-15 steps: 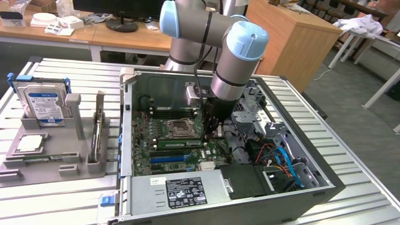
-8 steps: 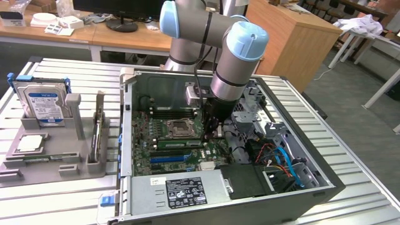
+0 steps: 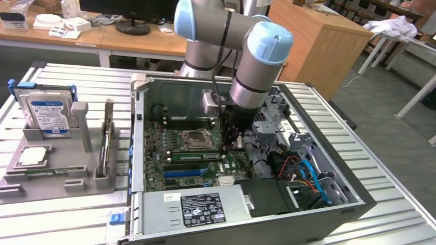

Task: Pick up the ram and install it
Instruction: 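Press down the ram until it locks into place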

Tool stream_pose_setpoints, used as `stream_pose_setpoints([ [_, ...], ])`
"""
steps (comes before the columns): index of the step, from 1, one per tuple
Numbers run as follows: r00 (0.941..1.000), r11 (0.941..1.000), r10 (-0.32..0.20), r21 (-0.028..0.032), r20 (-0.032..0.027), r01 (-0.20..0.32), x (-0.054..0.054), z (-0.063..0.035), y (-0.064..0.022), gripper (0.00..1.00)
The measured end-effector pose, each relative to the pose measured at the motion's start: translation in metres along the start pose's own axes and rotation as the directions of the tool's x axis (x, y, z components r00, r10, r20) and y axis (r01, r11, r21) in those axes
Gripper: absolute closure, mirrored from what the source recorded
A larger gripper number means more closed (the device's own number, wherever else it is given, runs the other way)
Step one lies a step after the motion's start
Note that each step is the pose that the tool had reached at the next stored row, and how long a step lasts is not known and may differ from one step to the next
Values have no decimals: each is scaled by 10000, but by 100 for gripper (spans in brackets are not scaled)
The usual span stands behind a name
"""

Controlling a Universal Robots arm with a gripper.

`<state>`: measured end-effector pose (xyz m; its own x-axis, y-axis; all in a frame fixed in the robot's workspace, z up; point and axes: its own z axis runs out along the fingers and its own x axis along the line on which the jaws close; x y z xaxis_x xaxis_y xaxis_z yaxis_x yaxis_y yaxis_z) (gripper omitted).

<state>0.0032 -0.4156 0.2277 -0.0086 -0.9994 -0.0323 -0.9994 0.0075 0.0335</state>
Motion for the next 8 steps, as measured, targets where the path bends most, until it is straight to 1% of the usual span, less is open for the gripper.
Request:
stream_pose_setpoints([
  [4,10000,10000,-1,0,0,1,-2,-54,2,89],
  [8,10000,10000,-1,1,2,1,-3,-75,2,89],
])
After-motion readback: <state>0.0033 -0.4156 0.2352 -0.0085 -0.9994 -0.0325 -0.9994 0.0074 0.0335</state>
